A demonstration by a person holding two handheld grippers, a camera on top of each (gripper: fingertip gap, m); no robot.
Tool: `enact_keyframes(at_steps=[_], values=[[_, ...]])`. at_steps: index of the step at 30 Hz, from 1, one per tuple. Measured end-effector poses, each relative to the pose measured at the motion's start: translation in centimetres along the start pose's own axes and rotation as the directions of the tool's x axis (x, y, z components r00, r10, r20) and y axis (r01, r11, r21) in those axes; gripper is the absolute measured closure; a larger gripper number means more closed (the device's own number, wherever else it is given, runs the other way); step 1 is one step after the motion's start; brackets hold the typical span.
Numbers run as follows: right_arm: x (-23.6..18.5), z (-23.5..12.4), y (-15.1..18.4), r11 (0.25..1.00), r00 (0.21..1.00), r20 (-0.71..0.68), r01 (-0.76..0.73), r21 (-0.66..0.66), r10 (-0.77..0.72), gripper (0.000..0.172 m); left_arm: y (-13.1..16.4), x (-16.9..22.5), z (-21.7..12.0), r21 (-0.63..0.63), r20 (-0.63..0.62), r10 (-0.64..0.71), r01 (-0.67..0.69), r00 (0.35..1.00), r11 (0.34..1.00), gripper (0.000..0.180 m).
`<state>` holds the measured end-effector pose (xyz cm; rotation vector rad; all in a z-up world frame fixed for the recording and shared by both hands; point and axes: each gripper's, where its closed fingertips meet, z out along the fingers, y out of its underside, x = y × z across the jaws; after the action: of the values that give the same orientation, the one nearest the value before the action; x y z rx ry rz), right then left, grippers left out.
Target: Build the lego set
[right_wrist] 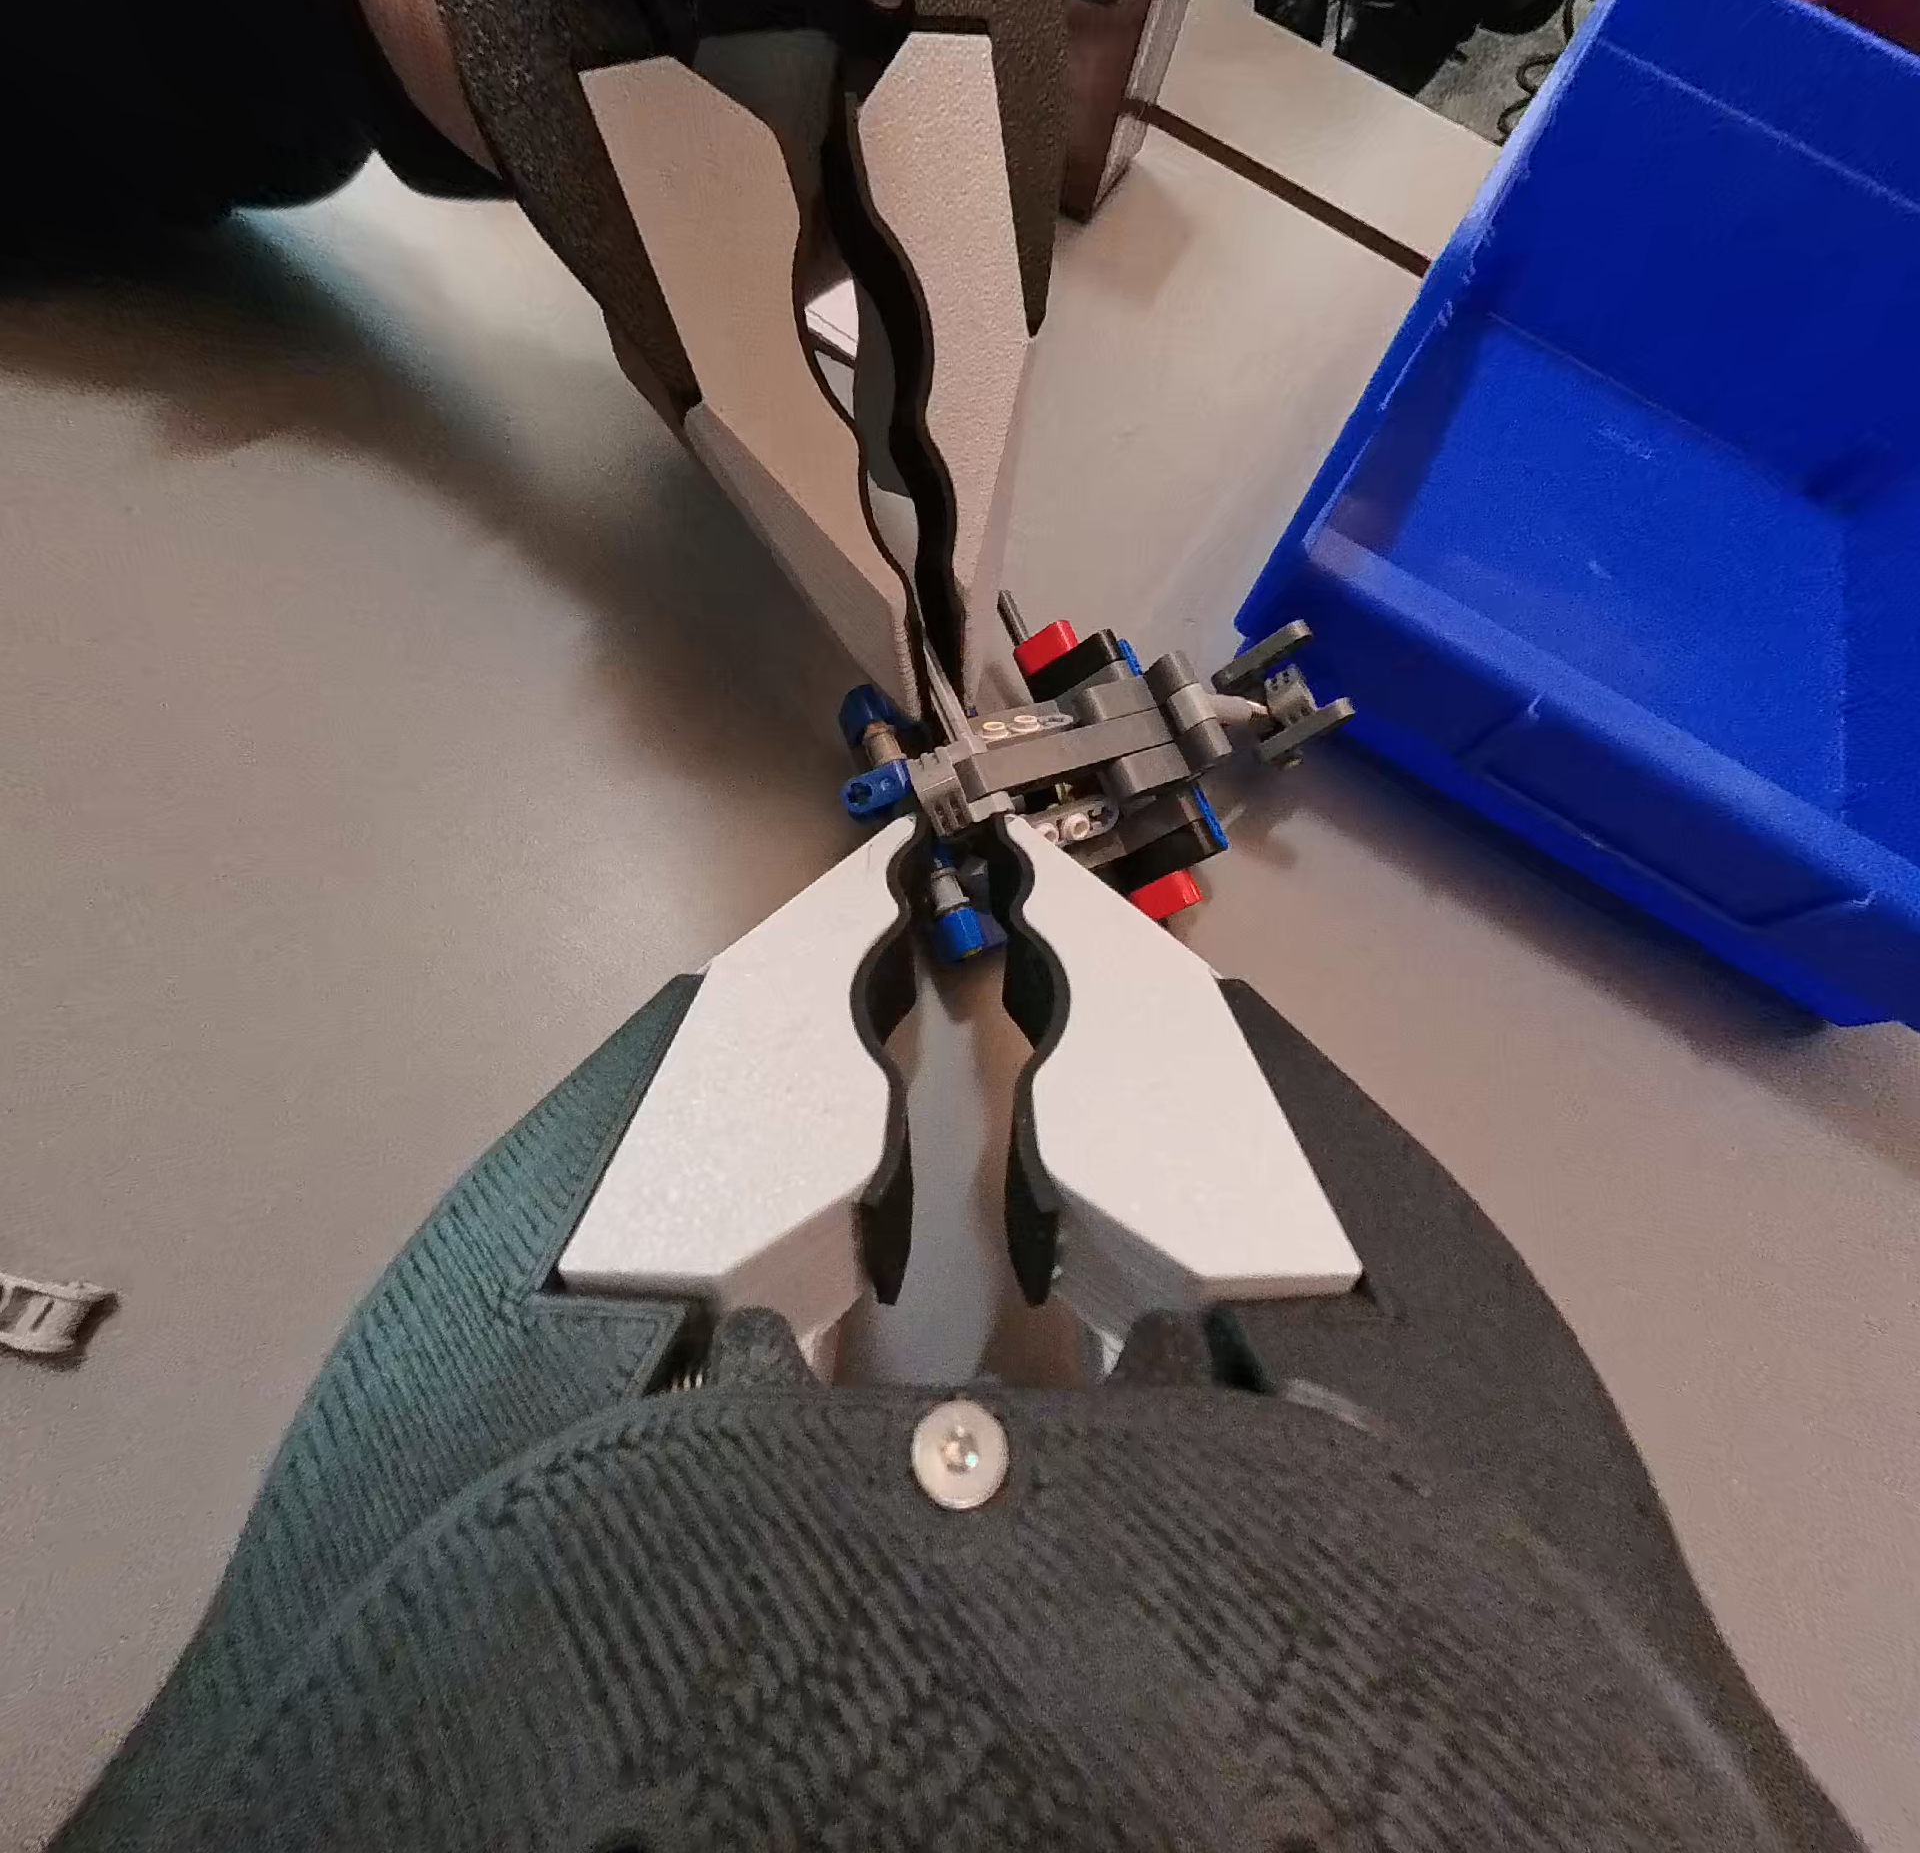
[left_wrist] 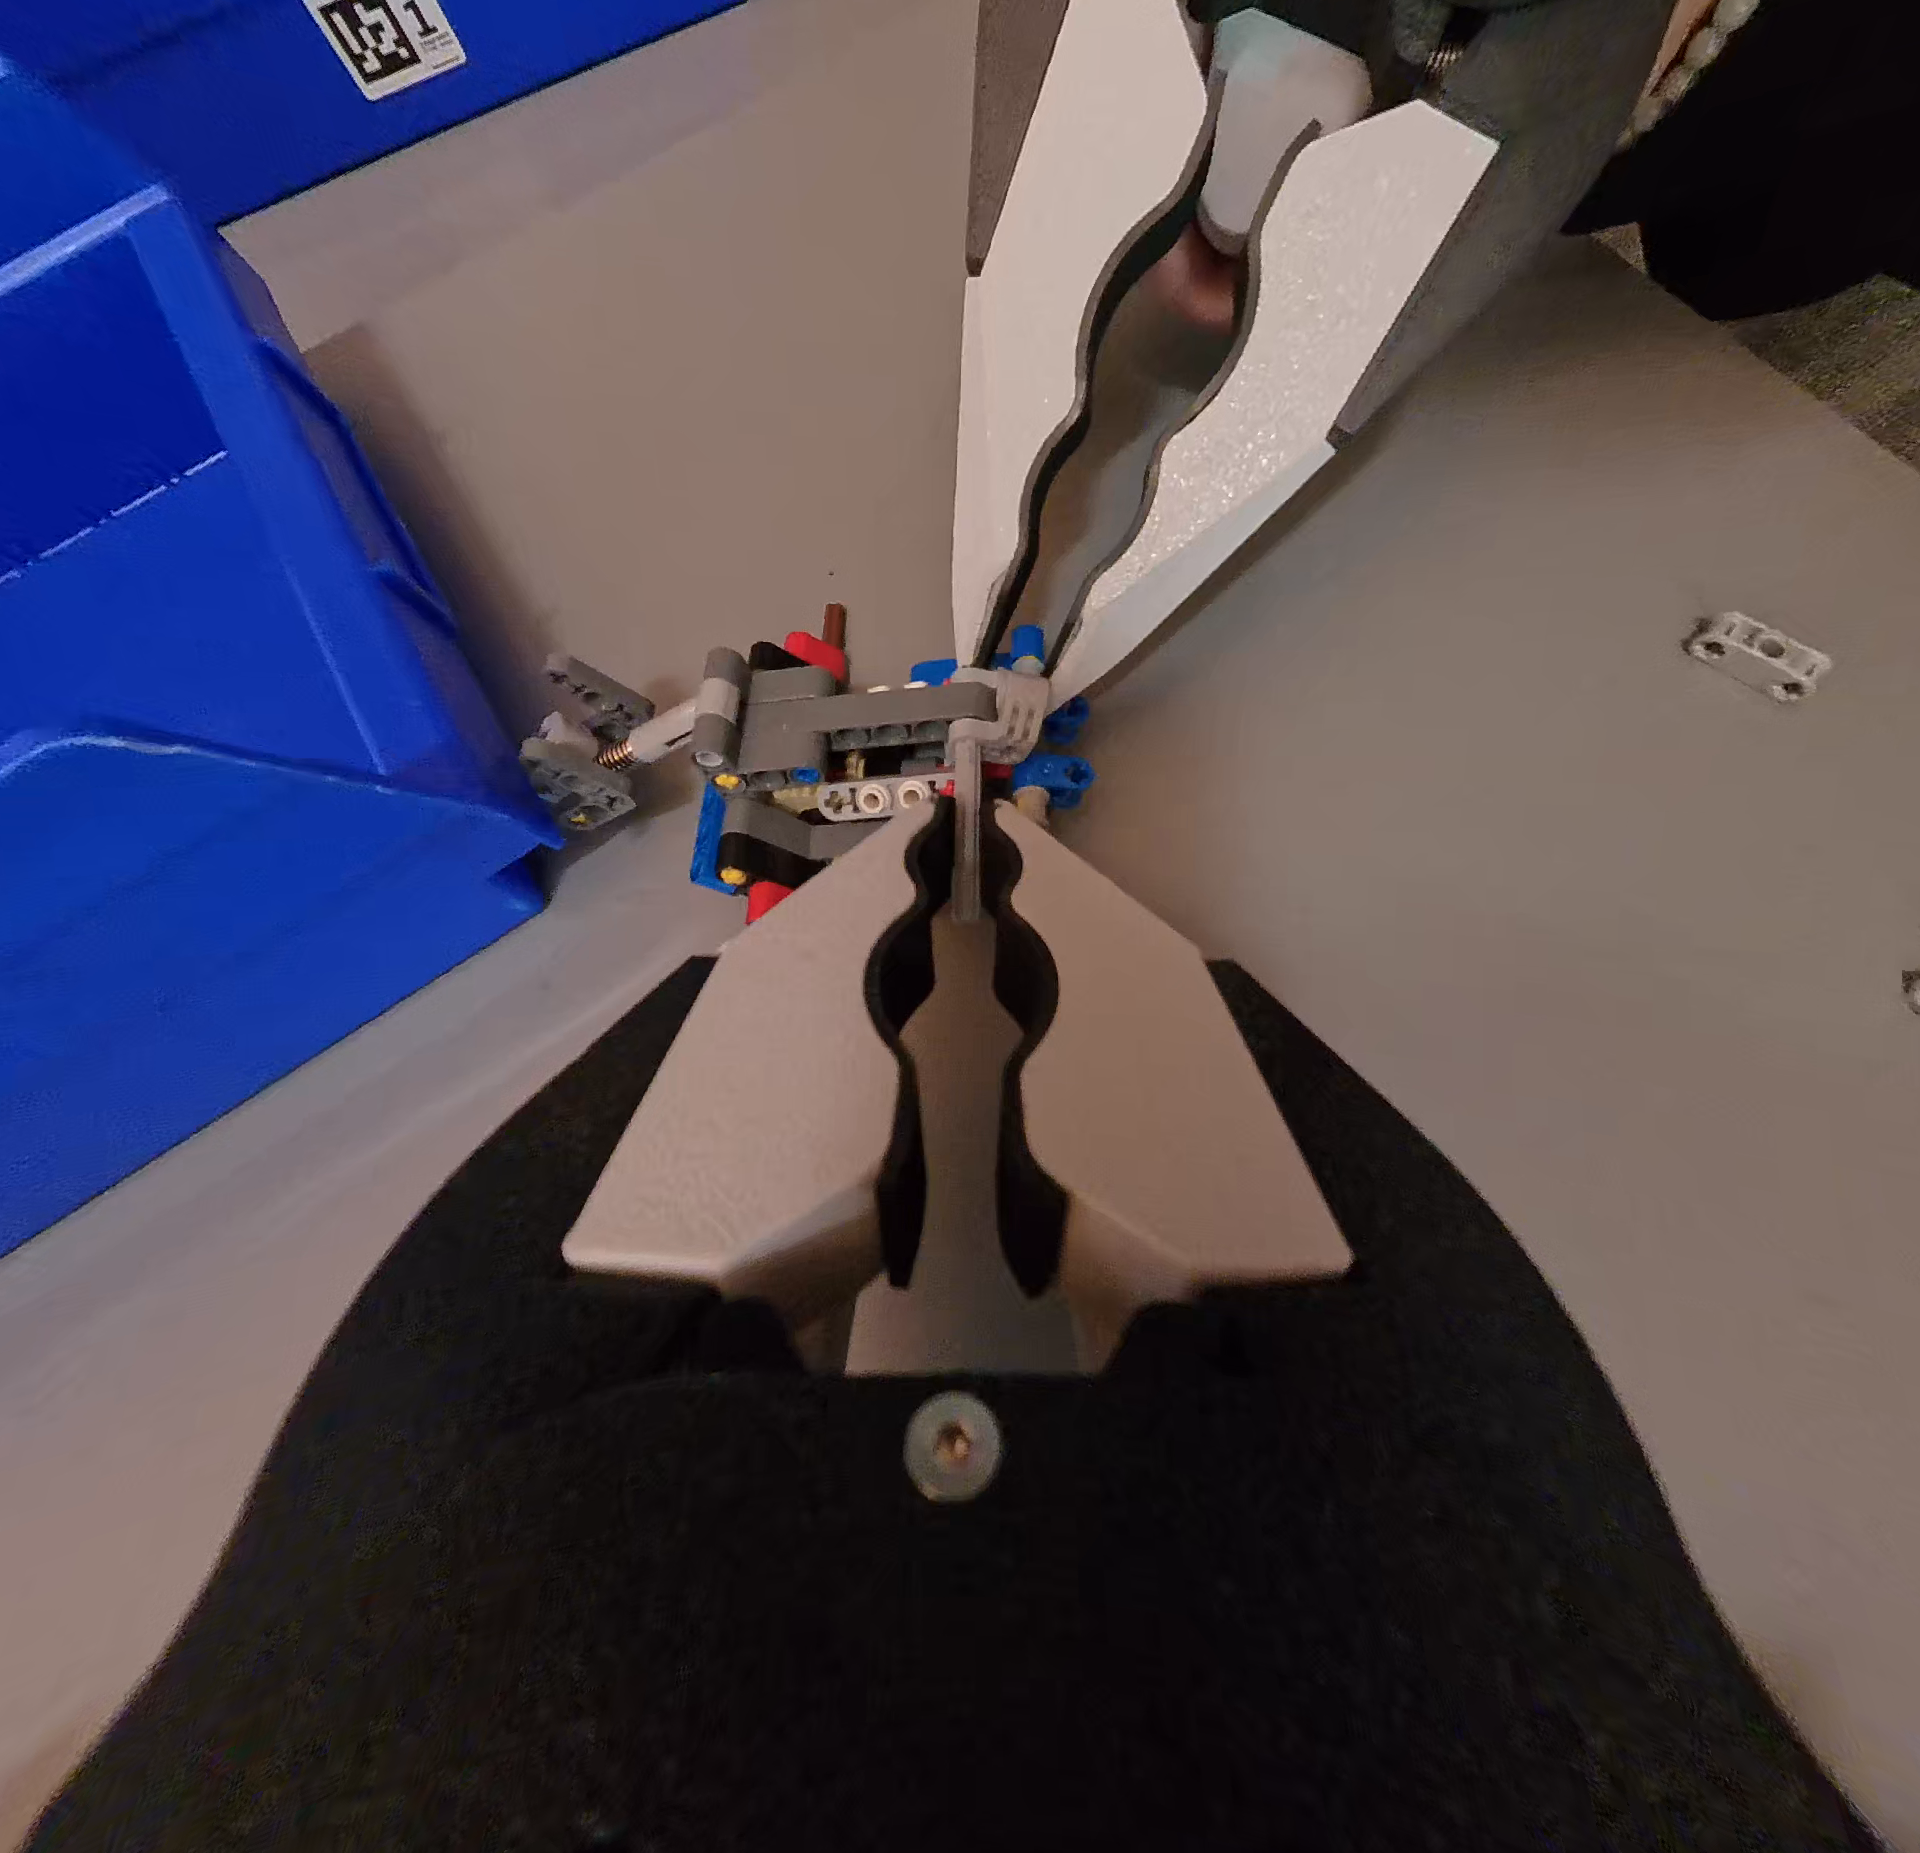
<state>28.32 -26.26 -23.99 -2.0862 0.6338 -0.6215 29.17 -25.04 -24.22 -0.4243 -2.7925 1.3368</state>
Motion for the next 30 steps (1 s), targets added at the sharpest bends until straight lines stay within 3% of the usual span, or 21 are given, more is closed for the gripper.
enact_keyframes(at_steps=[11,17,23,26,30], values=[[0.28,0.02,0.13,0.999,0.999,-0.003,0.043,0.001,-0.043,0.165,-0.16,-0.26,0.36,0.019,-0.003,-0.025,0.025,1.0,1.0,0.18],[0.23,0.03,0.14,0.997,0.997,0.002,0.083,0.006,-0.083,0.166,-0.21,-0.3,0.4,-0.015,0.0,0.051,-0.051,0.999,0.999,0.18],[0.29,0.18,-0.06,0.993,0.993,0.011,0.116,0.003,-0.116,0.166,-0.71,-0.48,0.63,0.018,-0.045,-0.029,0.03,0.999,0.999,0.18],[0.68,0.16,0.15,0.996,0.996,-0.004,0.086,-0.021,-0.086,0.165,-0.78,-0.75,0.82,-0.028,-0.005,0.013,-0.013,1.0,1.0,0.18],[0.8,0.02,0.2,0.999,0.999,0.004,0.045,0.008,-0.045,0.165,-0.85,-0.65,0.82,-0.002,0.005,0.018,-0.018,1.0,1.0,0.18]])
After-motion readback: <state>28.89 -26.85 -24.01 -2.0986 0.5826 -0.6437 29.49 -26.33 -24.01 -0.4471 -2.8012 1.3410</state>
